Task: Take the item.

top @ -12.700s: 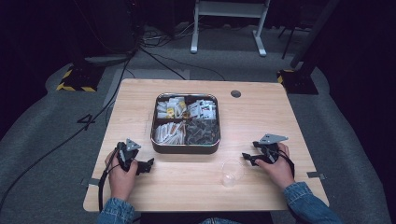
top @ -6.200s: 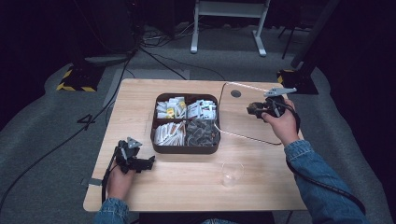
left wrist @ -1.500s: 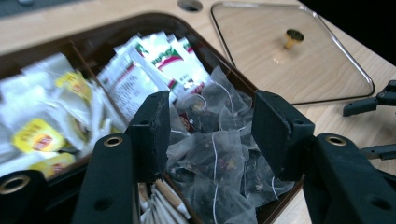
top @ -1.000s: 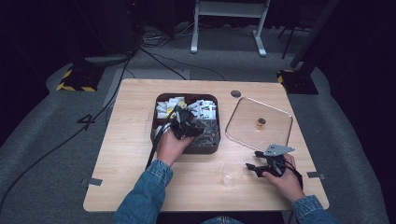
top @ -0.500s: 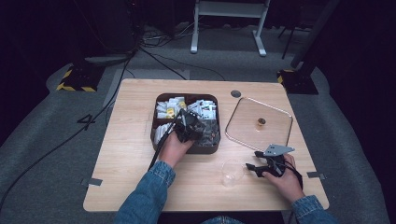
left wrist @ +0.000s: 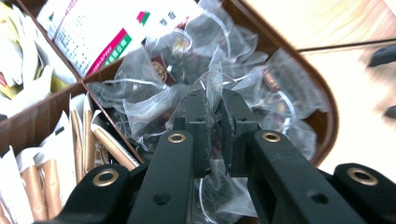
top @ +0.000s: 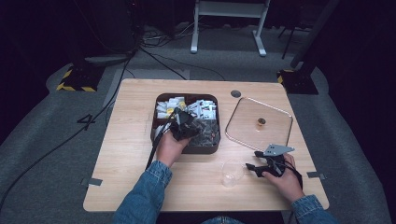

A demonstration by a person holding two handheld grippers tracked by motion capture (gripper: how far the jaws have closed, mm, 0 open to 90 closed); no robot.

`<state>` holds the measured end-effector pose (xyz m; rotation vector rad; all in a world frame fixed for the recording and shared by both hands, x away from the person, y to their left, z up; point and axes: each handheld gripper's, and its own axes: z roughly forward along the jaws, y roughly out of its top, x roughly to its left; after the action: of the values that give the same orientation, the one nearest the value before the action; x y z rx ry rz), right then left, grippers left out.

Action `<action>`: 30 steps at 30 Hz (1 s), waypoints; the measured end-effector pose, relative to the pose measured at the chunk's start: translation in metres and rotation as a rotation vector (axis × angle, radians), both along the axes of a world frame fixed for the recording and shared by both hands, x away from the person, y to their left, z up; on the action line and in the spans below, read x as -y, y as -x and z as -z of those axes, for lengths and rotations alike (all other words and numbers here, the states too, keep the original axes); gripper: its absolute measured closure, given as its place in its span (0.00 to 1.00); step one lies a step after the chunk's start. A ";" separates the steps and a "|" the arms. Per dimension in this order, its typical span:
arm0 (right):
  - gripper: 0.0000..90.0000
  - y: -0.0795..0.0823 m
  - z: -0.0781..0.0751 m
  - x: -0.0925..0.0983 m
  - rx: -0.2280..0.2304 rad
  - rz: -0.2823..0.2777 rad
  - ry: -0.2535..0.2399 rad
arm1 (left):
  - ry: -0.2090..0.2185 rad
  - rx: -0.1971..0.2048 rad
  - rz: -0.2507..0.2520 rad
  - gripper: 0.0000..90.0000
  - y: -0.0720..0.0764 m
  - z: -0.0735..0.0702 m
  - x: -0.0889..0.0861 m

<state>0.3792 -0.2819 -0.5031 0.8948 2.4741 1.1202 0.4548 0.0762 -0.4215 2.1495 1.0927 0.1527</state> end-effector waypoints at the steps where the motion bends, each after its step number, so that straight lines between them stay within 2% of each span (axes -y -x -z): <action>1: 0.35 0.000 0.000 0.000 0.000 0.000 0.000 | 0.016 0.004 0.003 0.92 0.001 -0.002 -0.002; 6: 0.35 0.000 0.000 0.000 0.000 -0.002 0.001 | 0.112 0.002 0.039 0.92 0.007 -0.017 -0.011; 9: 0.35 0.000 0.000 0.000 0.000 -0.002 0.001 | 0.165 -0.001 0.084 0.92 0.011 -0.026 -0.015; 18: 0.35 0.000 0.000 0.000 0.000 -0.002 0.001 | 0.187 0.050 0.175 0.92 0.033 -0.050 -0.007; 24: 0.35 0.000 0.000 0.000 0.000 -0.002 0.001 | 0.235 0.064 0.243 0.92 0.048 -0.061 -0.001; 30: 0.34 -0.001 0.000 -0.001 0.001 -0.007 0.000 | 0.238 0.086 0.300 0.92 0.064 -0.073 0.006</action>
<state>0.3802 -0.2814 -0.5032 0.8862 2.4788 1.1221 0.3906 0.0704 -0.3489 2.0415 0.6911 -0.0238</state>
